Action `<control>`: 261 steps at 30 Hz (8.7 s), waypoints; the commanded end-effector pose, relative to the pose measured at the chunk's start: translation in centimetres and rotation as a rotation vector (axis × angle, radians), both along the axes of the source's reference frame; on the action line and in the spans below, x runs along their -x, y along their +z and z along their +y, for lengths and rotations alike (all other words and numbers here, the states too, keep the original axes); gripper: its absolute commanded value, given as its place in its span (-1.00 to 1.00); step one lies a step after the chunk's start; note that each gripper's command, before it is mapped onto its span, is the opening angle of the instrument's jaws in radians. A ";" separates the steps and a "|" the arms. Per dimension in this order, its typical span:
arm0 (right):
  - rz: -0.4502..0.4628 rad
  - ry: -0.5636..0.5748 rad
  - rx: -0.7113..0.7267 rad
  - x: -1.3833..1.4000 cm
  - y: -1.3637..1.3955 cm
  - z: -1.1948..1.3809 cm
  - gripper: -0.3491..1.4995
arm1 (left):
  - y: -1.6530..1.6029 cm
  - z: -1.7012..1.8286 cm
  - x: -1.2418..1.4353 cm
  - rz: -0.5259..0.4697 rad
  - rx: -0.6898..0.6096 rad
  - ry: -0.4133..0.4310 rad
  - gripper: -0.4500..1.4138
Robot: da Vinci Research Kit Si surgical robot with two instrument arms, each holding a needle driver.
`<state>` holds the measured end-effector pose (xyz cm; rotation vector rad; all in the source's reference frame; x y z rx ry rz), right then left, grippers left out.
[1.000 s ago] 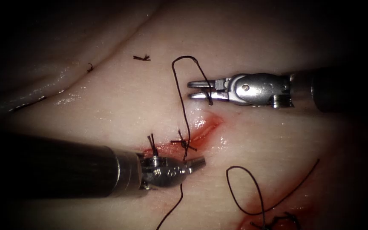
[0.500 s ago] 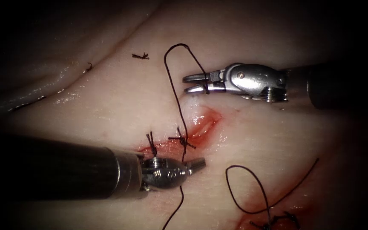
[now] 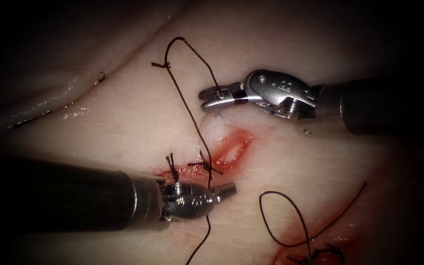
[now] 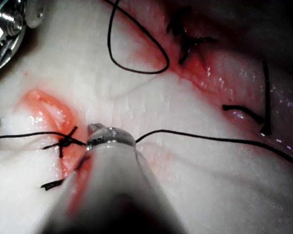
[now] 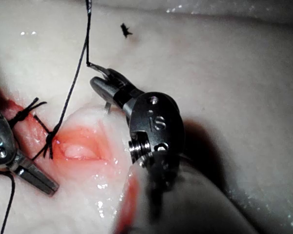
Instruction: Wound Closure
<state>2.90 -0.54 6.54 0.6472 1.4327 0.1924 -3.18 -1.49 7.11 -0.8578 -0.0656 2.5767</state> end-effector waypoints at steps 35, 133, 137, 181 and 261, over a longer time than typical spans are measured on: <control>0.063 0.152 0.643 -0.09 -0.16 0.27 -1.00 | 0.04 -0.06 0.06 0.000 -0.003 -0.001 -0.62; -0.162 0.208 -0.085 0.05 -0.12 -0.01 -1.00 | 0.04 -0.06 0.05 -0.001 -0.003 0.001 -0.62; -0.250 0.177 -0.163 0.04 -0.05 -0.11 -1.00 | 0.03 -0.06 0.05 -0.001 -0.003 0.001 -0.60; -0.165 0.232 -0.385 0.87 -0.11 -0.23 0.76 | -0.25 0.16 0.01 -0.074 0.169 0.070 -0.60; -0.123 0.169 -0.338 1.26 -0.18 -0.89 -0.77 | -1.56 0.59 0.14 -0.470 0.222 -0.093 -1.00</control>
